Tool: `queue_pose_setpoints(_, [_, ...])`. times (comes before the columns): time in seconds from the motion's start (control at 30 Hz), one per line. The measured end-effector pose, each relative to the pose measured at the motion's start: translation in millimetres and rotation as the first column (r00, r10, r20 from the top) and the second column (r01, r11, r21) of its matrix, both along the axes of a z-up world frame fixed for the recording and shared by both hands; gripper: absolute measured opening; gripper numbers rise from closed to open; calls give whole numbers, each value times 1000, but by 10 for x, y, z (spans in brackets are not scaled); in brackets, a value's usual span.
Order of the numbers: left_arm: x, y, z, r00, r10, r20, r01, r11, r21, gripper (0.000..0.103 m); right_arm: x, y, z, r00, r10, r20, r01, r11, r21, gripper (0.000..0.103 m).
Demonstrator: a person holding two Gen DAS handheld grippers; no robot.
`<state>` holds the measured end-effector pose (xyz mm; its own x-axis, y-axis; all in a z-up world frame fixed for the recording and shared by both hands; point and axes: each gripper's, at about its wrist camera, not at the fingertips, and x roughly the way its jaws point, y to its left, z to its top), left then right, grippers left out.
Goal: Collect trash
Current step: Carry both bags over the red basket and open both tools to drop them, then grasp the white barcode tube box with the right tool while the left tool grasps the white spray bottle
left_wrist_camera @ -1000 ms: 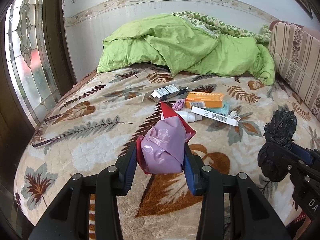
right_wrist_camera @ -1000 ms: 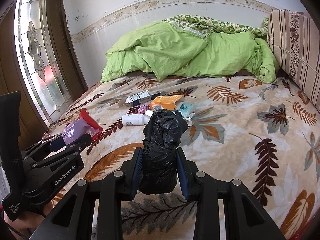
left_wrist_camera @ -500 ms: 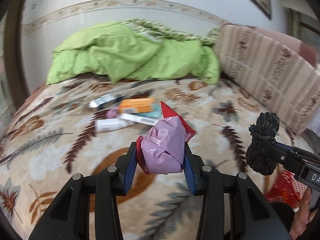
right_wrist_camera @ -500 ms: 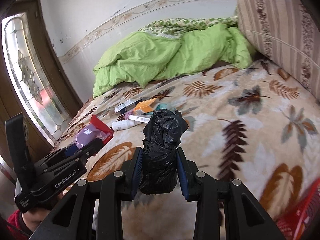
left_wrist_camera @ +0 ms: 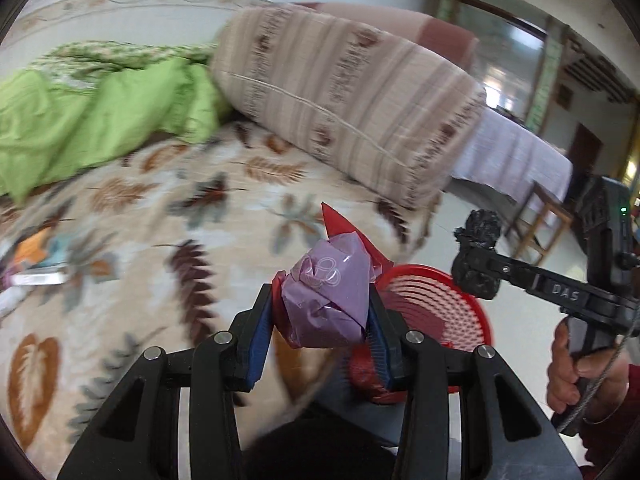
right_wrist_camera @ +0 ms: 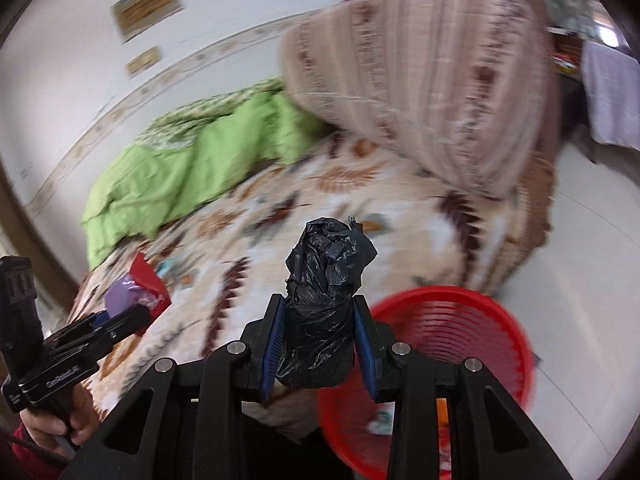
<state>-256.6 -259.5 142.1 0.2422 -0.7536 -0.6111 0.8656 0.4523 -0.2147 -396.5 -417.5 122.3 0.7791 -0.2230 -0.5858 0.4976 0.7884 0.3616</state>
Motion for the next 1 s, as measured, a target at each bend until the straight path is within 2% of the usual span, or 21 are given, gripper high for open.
queue_pose_setpoints(0.17, [-305, -668, -109, 994, -105, -28, 106, 994, 39, 46, -380, -358, -136, 992, -111, -52, 113, 993, 34, 39])
queue_pose_setpoints(0.2, [-349, -786, -146, 992, -120, -42, 122, 991, 50, 52, -419, -425, -189, 990, -123, -71, 127, 991, 49, 47])
queue_pose_setpoints(0.23, [-388, -865, -180, 989, -134, -60, 137, 989, 61, 59, -442, -470, -237, 988, -132, -83, 137, 989, 57, 50])
queue_pose_setpoints(0.3, [-410, -939, -221, 987, -138, -77, 144, 987, 73, 67, -492, -548, -300, 981, -159, -107, 167, 984, 64, 55])
queue_pose_setpoints(0.4, [-404, -928, -221, 986, -142, -84, 148, 986, 70, 67, -557, -616, -345, 979, -175, -101, 184, 979, 83, 55])
queue_pose_setpoints(0.57, [-209, -562, -149, 997, -56, -45, 60, 995, 84, 67, -478, -566, -297, 990, -130, -50, 134, 987, 83, 55])
queue_pose_setpoints(0.73, [103, -44, -123, 998, 63, 2, -63, 993, 99, 67, -85, -296, -237, 1000, 16, 0, -15, 996, 86, 55])
queue_pose_setpoints(0.9, [565, 606, -119, 976, 216, 32, -218, 972, 81, 67, 469, 170, -141, 979, 204, 10, -204, 979, 12, 55])
queue_pose_setpoints(1.0, [909, 1011, -162, 943, 331, 22, -332, 941, 72, 67, 846, 451, -118, 952, 306, -3, -306, 952, -14, 55])
